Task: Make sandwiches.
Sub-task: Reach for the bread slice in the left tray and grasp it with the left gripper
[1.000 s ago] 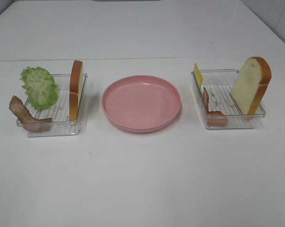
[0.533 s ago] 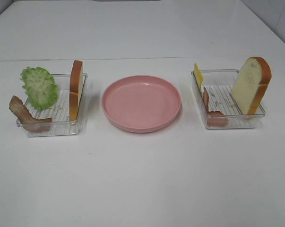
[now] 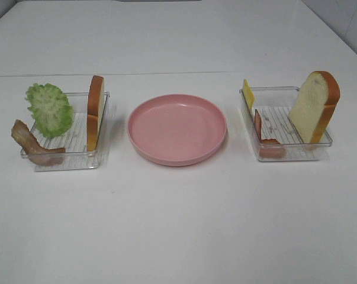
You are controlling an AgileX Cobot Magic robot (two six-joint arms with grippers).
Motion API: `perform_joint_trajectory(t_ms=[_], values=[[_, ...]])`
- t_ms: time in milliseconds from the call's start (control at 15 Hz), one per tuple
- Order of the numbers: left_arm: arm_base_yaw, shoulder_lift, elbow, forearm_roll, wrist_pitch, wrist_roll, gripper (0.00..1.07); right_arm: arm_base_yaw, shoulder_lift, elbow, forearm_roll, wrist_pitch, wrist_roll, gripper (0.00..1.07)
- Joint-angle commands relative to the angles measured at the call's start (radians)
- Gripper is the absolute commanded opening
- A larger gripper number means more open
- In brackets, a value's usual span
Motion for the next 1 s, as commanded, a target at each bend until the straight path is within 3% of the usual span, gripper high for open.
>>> perform_joint_trajectory(t_ms=[67, 267, 467, 733, 1000], values=[[0.004, 0.009, -0.02, -0.003, -0.045, 0.0, 0.79, -0.006, -0.018, 0.0, 0.001, -0.008, 0.0, 0.78], [0.004, 0.156, -0.032, -0.01, -0.258, 0.0, 0.79, -0.006, -0.018, 0.0, 0.001, -0.008, 0.001, 0.78], [0.004, 0.4, -0.057, -0.101, -0.415, 0.0, 0.79, -0.006, -0.018, 0.0, 0.001, -0.008, 0.001, 0.78], [0.004, 0.724, -0.169, -0.12, -0.412, 0.006, 0.79, -0.006, -0.018, 0.0, 0.001, -0.008, 0.001, 0.78], [0.001, 1.087, -0.401, -0.151, -0.33, 0.008, 0.79, -0.006, -0.018, 0.0, 0.001, -0.008, 0.002, 0.78]])
